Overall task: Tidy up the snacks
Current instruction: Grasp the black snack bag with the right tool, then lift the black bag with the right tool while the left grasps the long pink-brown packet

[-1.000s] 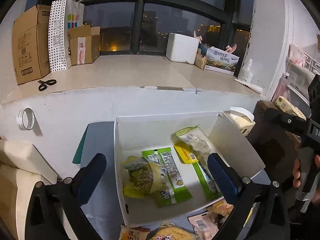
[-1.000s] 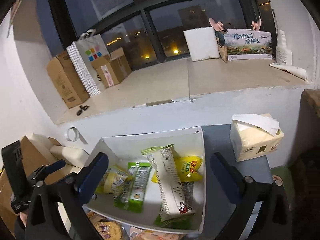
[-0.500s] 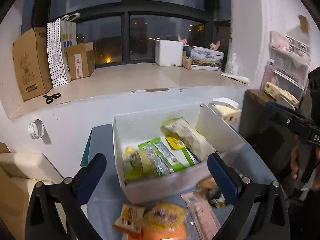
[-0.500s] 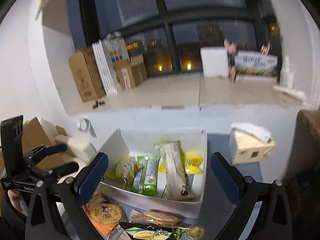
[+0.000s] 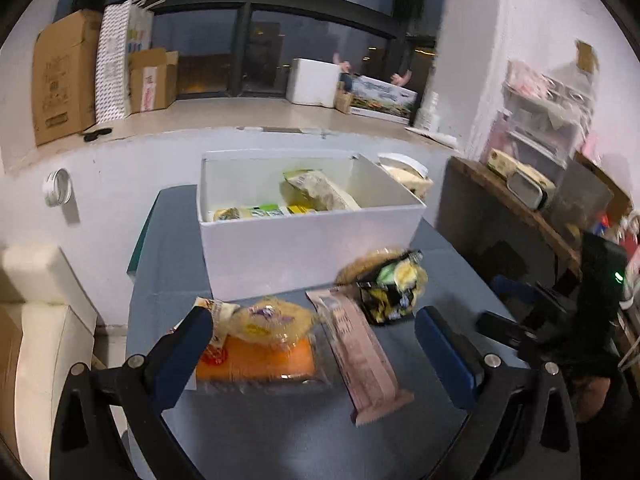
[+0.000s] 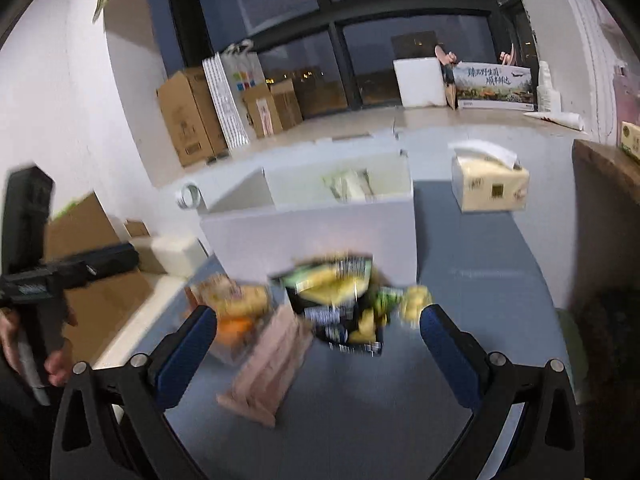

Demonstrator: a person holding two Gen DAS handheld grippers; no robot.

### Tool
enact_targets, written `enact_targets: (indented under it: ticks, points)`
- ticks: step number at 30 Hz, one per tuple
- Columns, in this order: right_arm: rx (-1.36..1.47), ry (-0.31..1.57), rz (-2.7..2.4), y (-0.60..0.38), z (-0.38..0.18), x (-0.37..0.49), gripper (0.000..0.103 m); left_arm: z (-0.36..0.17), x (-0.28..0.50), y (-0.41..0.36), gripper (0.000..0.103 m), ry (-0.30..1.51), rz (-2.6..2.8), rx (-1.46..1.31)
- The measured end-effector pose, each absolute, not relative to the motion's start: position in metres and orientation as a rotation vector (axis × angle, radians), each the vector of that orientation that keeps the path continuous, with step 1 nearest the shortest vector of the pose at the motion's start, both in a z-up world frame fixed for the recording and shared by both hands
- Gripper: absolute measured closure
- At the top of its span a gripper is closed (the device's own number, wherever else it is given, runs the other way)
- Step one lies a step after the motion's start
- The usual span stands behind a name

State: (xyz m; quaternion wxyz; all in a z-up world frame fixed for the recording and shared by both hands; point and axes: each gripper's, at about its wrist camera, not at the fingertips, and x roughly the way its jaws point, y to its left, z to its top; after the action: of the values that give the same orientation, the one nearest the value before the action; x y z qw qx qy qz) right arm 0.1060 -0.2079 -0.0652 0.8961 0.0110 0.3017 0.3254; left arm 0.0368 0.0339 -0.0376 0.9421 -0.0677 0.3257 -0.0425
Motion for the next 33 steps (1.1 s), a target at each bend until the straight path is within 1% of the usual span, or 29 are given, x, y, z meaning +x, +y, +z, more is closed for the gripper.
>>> enact_targets:
  ticks: [6,9,17,24,25,26,27,33]
  points:
    - [-0.066,0.681,0.644,-0.184,-0.09,0.126,0.0,-0.041,0.028,0.025,0.0,0.662,-0.093,-0.111]
    - [-0.044,0.701,0.622,-0.178,-0.1,0.136,0.0,-0.041,0.027,0.023,0.0,0.655,-0.096,-0.097]
    - [-0.098,0.739,0.577,-0.144,-0.117,0.17,0.0,-0.045,0.027,0.03,0.0,0.67,-0.069,-0.113]
    - [-0.15,0.76,0.559,-0.125,-0.127,0.177,0.0,-0.048,0.028,0.037,0.0,0.678,-0.054,-0.132]
    - [-0.146,0.766,0.563,-0.124,-0.129,0.178,0.005,-0.048,0.028,0.036,0.0,0.68,-0.05,-0.129]
    - [-0.135,0.769,0.574,-0.125,-0.129,0.179,0.014,-0.048,0.028,0.035,0.0,0.681,-0.048,-0.123]
    - [-0.138,0.772,0.563,-0.125,-0.13,0.18,0.033,-0.049,0.029,0.034,0.0,0.682,-0.046,-0.117]
    - [-0.107,0.745,0.556,-0.14,-0.122,0.174,0.035,-0.051,0.032,0.027,0.0,0.693,-0.052,-0.108]
